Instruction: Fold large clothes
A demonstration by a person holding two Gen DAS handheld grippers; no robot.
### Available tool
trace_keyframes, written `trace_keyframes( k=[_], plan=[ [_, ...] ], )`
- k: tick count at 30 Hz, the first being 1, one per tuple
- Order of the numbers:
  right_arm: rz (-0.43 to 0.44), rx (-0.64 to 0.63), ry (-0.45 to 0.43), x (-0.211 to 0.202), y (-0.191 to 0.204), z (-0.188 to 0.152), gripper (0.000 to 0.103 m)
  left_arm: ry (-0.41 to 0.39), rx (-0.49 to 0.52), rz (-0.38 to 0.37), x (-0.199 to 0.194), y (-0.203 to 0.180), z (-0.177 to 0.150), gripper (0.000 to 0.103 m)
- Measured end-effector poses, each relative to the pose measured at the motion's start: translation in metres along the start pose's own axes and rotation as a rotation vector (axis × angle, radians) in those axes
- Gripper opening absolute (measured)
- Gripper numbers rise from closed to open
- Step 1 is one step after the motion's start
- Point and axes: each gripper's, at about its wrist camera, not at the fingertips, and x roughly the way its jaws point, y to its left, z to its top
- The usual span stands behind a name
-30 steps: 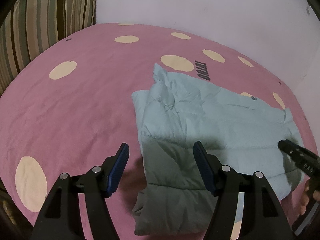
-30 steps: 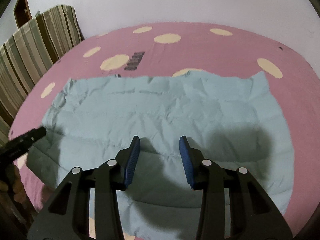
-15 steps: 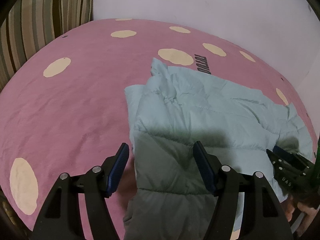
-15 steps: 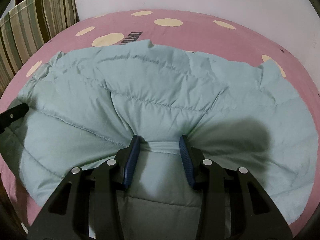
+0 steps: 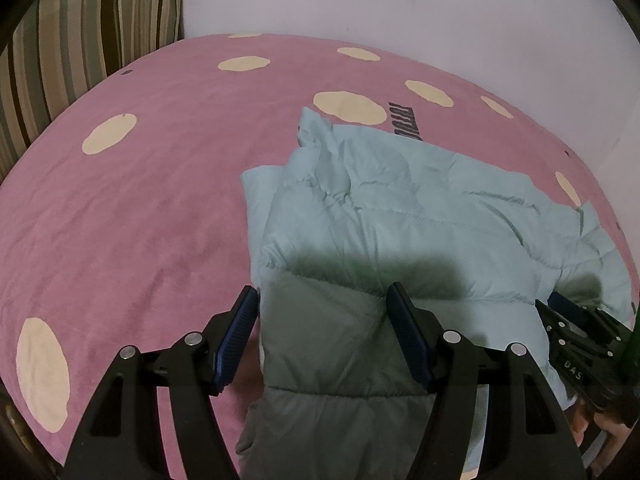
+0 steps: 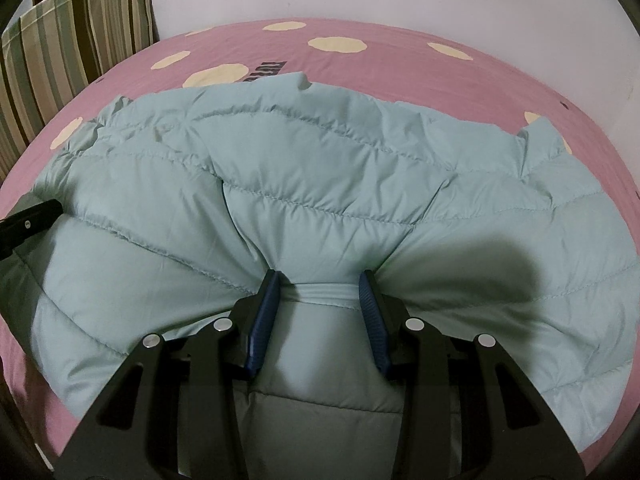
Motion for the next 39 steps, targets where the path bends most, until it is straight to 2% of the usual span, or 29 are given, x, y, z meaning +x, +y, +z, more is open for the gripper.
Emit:
trace_keyframes(
  k=[9,11,20,21,24,26,32,35,39],
  plan=[
    [-0.009,-0.006,-0.008,0.0,0.002,-0.001,0.041,0.015,-0.002,0.015,0.01,-0.004,0.009,0.067],
    [-0.013,-0.011,-0.011,0.001,0.002,-0.001,0.041,0.024,0.001,0.012,0.014,-0.006,0.013,0.072],
    [-0.026,-0.017,-0.02,0.001,0.004,-0.002,0.041,0.073,0.014,0.022,0.033,-0.011,0.015,0.071],
    [-0.026,-0.017,-0.021,0.001,0.004,-0.002,0.041,0.071,0.018,0.022,0.034,-0.012,0.014,0.07],
    [-0.026,-0.016,-0.025,0.001,0.004,-0.003,0.041,0.065,0.043,0.022,0.035,-0.015,0.013,0.054],
    [-0.028,-0.017,-0.028,0.002,0.004,-0.004,0.041,0.062,0.06,0.025,0.036,-0.017,0.012,0.04],
    [-0.036,-0.018,-0.035,0.002,0.007,-0.005,0.041,0.045,0.066,0.045,0.027,-0.022,0.014,0.014],
    [-0.041,-0.02,-0.037,0.002,0.008,-0.006,0.041,0.02,0.075,0.06,0.013,-0.028,0.017,0.009],
    [-0.049,-0.026,-0.042,0.003,0.01,-0.007,0.041,-0.035,0.084,0.07,-0.015,-0.039,0.024,0.008]
  ],
)
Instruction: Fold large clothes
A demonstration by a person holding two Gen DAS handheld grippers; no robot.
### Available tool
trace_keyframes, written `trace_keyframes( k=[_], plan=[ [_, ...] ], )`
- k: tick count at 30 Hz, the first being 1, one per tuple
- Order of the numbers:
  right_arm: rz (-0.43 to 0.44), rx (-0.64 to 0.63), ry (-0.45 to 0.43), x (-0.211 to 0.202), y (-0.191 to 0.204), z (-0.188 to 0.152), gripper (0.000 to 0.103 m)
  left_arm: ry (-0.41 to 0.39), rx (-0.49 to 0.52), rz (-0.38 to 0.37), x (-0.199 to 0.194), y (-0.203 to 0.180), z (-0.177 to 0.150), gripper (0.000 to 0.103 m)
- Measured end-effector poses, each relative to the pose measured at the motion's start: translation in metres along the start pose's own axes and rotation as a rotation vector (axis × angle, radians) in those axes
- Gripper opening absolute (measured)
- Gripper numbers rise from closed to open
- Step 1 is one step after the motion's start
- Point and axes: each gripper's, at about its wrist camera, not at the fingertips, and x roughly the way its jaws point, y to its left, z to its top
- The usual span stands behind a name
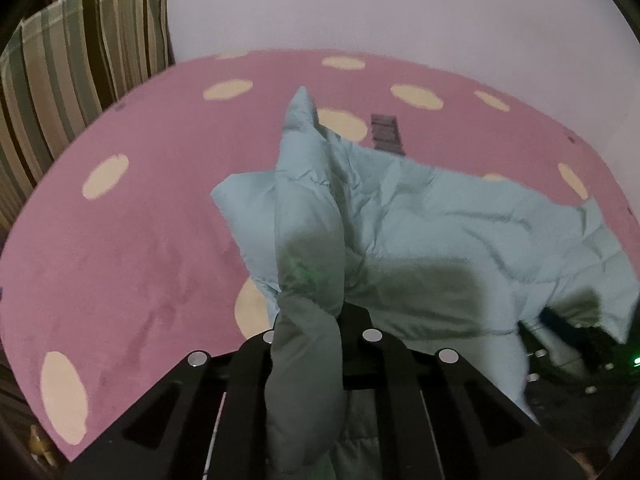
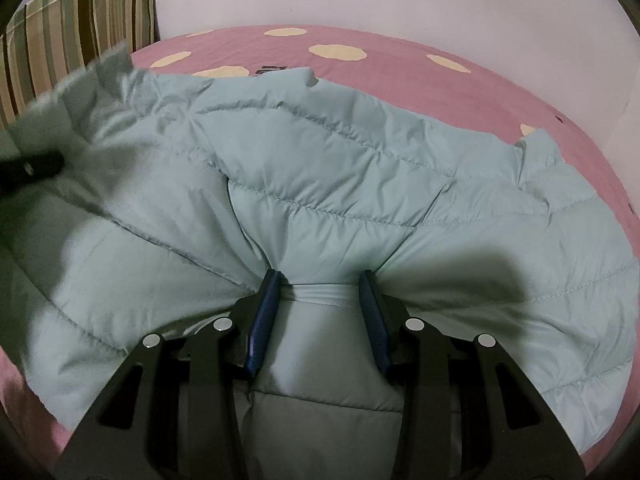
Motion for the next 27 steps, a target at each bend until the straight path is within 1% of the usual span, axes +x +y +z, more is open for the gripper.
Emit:
trace_keyframes(
  k=[3,6,7,8,11,13,16,19,22,23,27],
  plan=[
    [-0.003,-0.006,-0.013,-0.002,0.0,0.0,0.041,-0.044,0.019,0.021,-0.023,-0.013,0.007,0.008],
    [-0.009,-0.012,-0.043,-0.017,-0.005,0.001,0.042,-0.079,0.056,0.051,-0.04,-0.032,0.012,0.008],
    [-0.014,-0.016,-0.054,-0.022,-0.008,0.001,0.045,-0.09,0.067,0.054,-0.047,-0.04,0.013,0.008],
    [-0.02,-0.014,-0.067,-0.029,-0.013,0.0,0.053,-0.097,0.075,0.055,-0.051,-0.046,0.014,0.008],
    [-0.022,0.027,-0.098,-0.047,-0.036,-0.001,0.055,-0.12,0.113,0.055,-0.063,-0.071,0.018,0.008],
    [-0.038,0.064,-0.12,-0.06,-0.061,-0.004,0.055,-0.132,0.147,0.05,-0.07,-0.095,0.02,0.008],
    [-0.08,0.121,-0.139,-0.074,-0.102,-0.011,0.056,-0.139,0.196,0.042,-0.072,-0.127,0.02,0.008],
    [-0.106,0.183,-0.138,-0.081,-0.141,-0.023,0.056,-0.14,0.257,0.038,-0.069,-0.167,0.016,0.008],
    [-0.127,0.238,-0.128,-0.084,-0.174,-0.036,0.056,-0.131,0.326,0.034,-0.058,-0.212,0.008,0.008],
    [-0.132,0.258,-0.121,-0.084,-0.187,-0.041,0.056,-0.127,0.344,0.035,-0.054,-0.222,0.005,0.008],
    [-0.141,0.314,-0.103,-0.083,-0.218,-0.056,0.057,-0.092,0.406,0.029,-0.031,-0.261,-0.01,0.008]
  ],
)
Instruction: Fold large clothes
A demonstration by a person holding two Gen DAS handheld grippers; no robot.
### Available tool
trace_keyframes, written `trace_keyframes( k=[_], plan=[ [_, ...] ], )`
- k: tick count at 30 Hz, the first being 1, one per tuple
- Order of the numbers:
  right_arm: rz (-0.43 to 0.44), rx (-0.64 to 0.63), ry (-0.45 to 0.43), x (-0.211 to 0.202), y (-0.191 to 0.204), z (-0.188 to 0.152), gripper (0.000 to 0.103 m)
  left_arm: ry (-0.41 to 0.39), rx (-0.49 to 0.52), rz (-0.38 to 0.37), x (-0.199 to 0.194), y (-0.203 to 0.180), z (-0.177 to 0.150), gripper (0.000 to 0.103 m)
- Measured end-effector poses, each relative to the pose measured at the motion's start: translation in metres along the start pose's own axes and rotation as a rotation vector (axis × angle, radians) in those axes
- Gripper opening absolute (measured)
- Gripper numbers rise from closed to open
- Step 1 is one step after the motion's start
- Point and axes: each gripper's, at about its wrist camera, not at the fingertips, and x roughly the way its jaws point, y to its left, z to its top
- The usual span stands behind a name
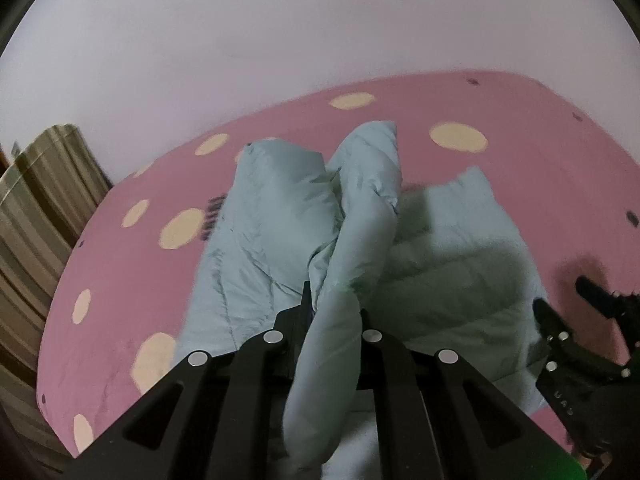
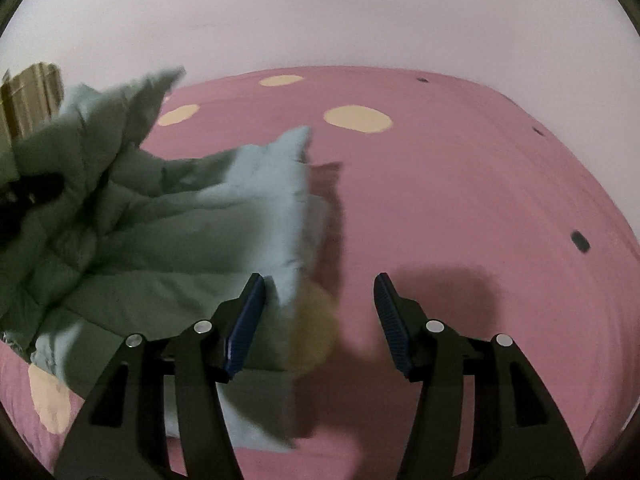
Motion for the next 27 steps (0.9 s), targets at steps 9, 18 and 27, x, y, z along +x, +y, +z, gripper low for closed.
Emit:
trace_keyframes(
  k=[9,18,27],
  plan=[
    [-0.031,0.068,0.041,0.014,-0.03,-0.006,0.057,0.065,0.066,-0.005,0.038,-0.064,-0.021,0.008],
    [-0.061,0.07,0.03,0.012,-0.037,-0.007,0.061,-0.019,0.039,-0.048,-0.005,-0.057,-0.02,0.039],
    [-0.024,0.08,-0.021,-0.016,-0.033,0.01,0.062,-0.208,-0.114,-0.089,-0.08,0.01,-0.018,0.069]
  ],
)
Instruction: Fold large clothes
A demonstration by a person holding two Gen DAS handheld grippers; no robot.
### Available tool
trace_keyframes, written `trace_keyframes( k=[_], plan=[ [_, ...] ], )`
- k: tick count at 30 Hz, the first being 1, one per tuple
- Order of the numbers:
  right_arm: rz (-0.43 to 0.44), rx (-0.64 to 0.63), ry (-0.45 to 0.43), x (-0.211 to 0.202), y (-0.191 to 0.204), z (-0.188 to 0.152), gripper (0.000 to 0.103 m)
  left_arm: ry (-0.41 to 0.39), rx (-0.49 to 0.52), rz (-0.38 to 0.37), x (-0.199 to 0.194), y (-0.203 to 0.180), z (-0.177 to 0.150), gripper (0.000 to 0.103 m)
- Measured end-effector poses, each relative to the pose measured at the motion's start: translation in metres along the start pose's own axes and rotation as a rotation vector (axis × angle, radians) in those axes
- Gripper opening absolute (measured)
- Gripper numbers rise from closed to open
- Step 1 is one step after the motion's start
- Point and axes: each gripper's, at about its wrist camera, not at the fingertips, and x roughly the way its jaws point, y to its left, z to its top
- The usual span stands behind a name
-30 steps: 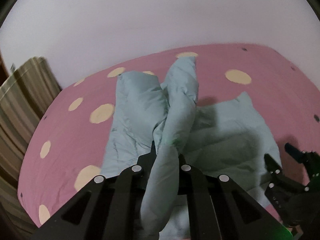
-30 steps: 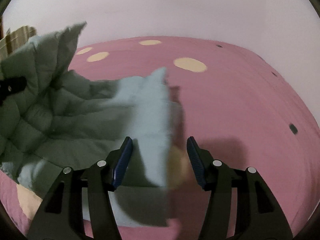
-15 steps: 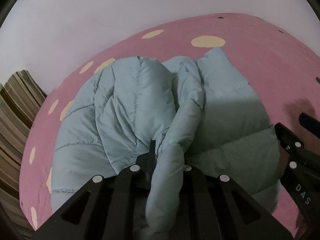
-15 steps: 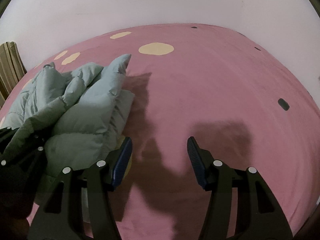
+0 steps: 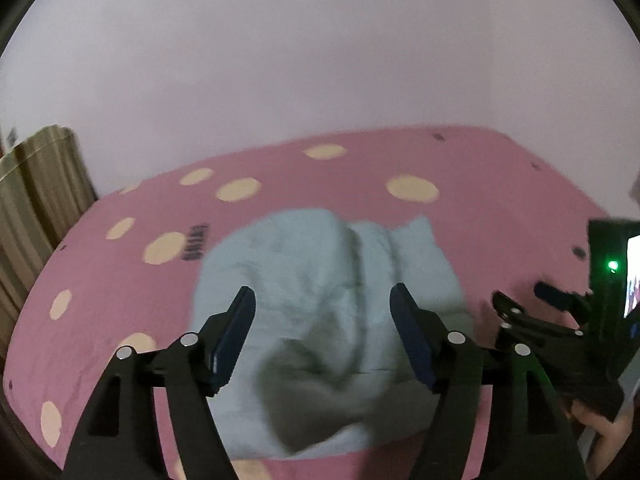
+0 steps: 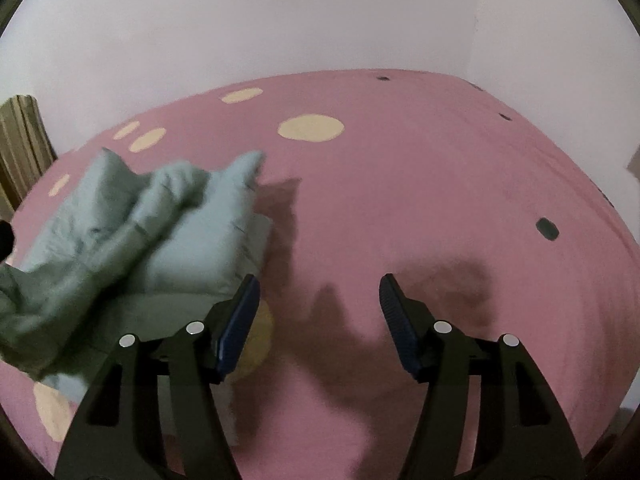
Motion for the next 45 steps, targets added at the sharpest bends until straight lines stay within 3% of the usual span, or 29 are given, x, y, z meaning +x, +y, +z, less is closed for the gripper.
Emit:
trace_keyframes(
  k=[4,10,16,22,28,31,38,45],
  plan=[
    [0.061,-0.018,-0.019,-0.01,0.023,0.011,0.069,-0.021,-0.06,0.112,0.003,0.047,-0.002,0.07],
    [0.161,-0.056,0.004,-0.008,0.071,0.026,0.069,0.062,-0.185,0.2,0.035,0.115,-0.027,0.07],
    [0.259,-0.065,0.063,0.007,0.119,0.035,0.078,0.131,-0.234,0.167,0.062,0.136,-0.052,0.07],
    [0.226,-0.087,0.153,0.029,0.145,0.026,0.079,0.143,-0.231,0.112,0.078,0.131,-0.064,0.07],
    [0.227,-0.092,0.171,0.037,0.152,0.018,0.079,0.15,-0.248,0.081,0.081,0.132,-0.072,0.07],
    [0.235,-0.1,0.177,0.038,0.156,0.016,0.064,0.153,-0.254,0.074,0.084,0.133,-0.072,0.07],
    [0.267,-0.141,0.184,0.038,0.166,0.012,0.012,0.156,-0.245,0.073,0.087,0.13,-0.071,0.07],
    [0.262,-0.126,0.058,0.008,0.152,0.027,0.004,0.119,-0.246,0.043,0.072,0.13,-0.056,0.07]
  ],
)
